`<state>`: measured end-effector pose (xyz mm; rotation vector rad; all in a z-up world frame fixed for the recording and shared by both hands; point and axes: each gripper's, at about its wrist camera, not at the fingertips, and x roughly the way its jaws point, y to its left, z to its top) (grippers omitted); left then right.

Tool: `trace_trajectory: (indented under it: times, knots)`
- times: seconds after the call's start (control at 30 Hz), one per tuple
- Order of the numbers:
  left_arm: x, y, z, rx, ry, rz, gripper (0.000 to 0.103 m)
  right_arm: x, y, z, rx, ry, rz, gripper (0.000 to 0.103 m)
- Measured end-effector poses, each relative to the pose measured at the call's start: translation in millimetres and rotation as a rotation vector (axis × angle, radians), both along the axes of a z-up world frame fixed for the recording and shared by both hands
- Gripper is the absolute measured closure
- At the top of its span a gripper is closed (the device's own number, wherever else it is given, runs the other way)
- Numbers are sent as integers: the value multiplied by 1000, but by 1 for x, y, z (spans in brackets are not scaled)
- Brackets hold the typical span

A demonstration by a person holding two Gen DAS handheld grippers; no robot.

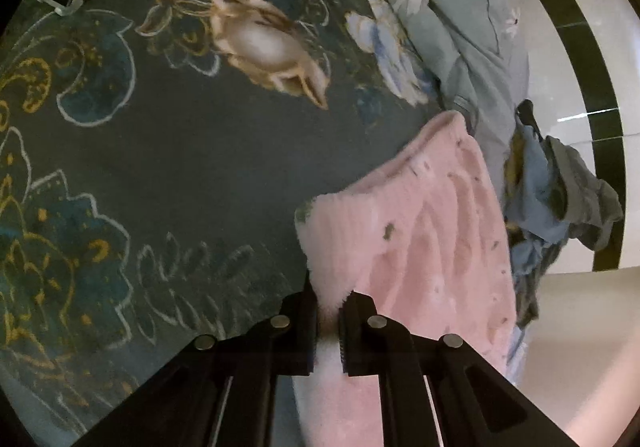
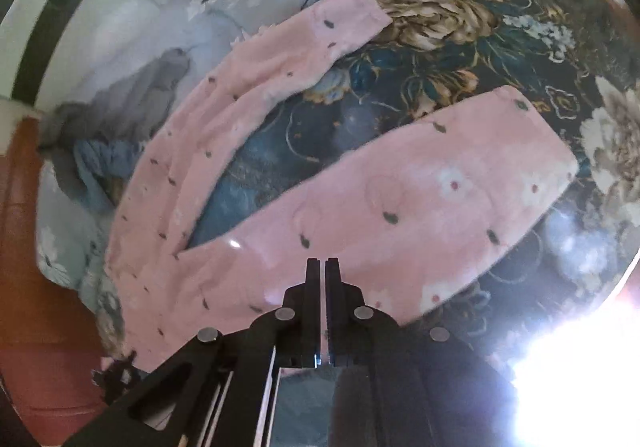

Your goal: Fold clothes

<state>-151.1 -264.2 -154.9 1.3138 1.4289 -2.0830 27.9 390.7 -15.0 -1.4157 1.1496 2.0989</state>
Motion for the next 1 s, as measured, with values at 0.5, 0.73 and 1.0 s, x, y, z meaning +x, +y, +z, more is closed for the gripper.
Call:
trace_trajectory:
  times: [0.5,0.73,1.0]
  knots:
    - [39,38,59,-165,-43,74,48,-52,165,-85,-178,230,-387,65]
    - [8,58,73,-187,-62,33,47,-87,227,-123,-264,313,-558,60]
    - [-15,78,75,-216,-109,-44,47,-141,236,-142,-259,268,-511,60]
